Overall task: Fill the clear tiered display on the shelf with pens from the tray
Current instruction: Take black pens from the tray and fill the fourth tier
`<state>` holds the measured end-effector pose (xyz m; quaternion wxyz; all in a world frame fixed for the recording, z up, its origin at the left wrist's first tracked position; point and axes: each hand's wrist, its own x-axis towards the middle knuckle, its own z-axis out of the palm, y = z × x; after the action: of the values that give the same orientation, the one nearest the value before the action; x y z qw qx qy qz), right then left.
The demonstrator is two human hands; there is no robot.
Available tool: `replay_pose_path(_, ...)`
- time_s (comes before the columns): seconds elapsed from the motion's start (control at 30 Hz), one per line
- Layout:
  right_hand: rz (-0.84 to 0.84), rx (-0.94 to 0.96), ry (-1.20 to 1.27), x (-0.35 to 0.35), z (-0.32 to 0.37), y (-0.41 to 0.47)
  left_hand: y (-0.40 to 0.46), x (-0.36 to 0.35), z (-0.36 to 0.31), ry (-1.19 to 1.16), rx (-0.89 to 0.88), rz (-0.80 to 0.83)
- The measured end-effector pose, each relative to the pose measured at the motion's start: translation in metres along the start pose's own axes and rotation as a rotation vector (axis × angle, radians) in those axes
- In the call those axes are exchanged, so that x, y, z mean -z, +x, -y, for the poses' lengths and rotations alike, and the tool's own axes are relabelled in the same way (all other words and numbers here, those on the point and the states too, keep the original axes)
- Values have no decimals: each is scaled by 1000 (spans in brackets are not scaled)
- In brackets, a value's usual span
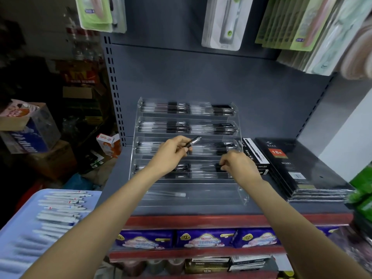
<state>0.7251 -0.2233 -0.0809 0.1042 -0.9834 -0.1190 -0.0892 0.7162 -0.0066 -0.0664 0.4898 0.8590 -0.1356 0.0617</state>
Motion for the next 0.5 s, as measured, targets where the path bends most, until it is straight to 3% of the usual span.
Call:
replay_pose_path(0.17,42,-10,57,0,-4,3,-3,1,6,27,-5,26)
replay_pose_path(0.27,-119,-21,421,12,3,-1,-3,-2,3,48,-10,53)
replay_pose_path(0.33,-140,15,654,23,14,-4,-1,-7,-1,44,-25,76)
replay_pose_path(0.5,-156,29,577,32,13,-6,2,-14,-11,45,-58,92)
